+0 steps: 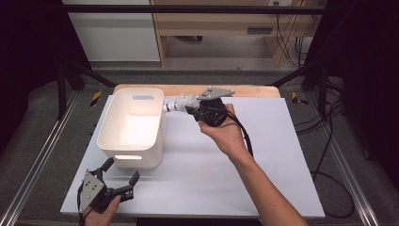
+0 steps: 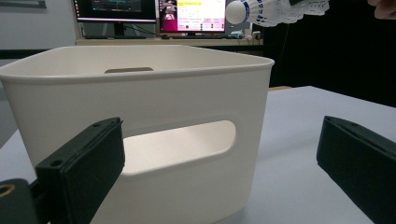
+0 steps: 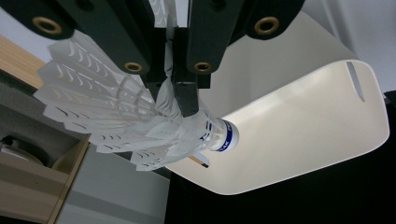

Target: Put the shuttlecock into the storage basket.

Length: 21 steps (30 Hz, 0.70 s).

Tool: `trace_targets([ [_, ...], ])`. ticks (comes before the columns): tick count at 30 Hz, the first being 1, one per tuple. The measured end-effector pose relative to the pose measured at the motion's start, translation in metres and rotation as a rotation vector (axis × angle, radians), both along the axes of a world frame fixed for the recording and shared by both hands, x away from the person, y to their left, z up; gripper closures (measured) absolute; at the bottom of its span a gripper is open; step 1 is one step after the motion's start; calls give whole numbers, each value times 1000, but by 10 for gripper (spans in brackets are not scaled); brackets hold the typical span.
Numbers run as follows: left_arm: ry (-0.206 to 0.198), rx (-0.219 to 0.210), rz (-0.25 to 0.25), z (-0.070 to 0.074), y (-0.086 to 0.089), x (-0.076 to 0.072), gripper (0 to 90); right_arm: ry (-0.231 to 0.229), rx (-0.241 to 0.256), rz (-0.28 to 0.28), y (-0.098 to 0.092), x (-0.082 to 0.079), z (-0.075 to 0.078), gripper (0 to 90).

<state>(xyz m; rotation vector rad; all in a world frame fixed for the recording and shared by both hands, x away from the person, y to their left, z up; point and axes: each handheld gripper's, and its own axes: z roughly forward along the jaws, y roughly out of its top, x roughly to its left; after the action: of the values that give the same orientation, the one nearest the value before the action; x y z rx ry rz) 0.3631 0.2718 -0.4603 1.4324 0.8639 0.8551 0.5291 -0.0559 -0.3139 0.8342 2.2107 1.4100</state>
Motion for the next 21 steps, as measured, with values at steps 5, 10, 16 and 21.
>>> trace_targets([
  [5,-1,-3,0,0,0,0,12,1,3,11,7,2,2,896],
  [10,-5,-8,-3,0,1,0,11,1,5,21,16,5,5,897],
  [16,-8,-4,-11,0,1,0,10,0,5,42,31,8,7,896],
  [21,-7,-3,-12,0,0,1,10,6,5,57,43,13,6,896],
])
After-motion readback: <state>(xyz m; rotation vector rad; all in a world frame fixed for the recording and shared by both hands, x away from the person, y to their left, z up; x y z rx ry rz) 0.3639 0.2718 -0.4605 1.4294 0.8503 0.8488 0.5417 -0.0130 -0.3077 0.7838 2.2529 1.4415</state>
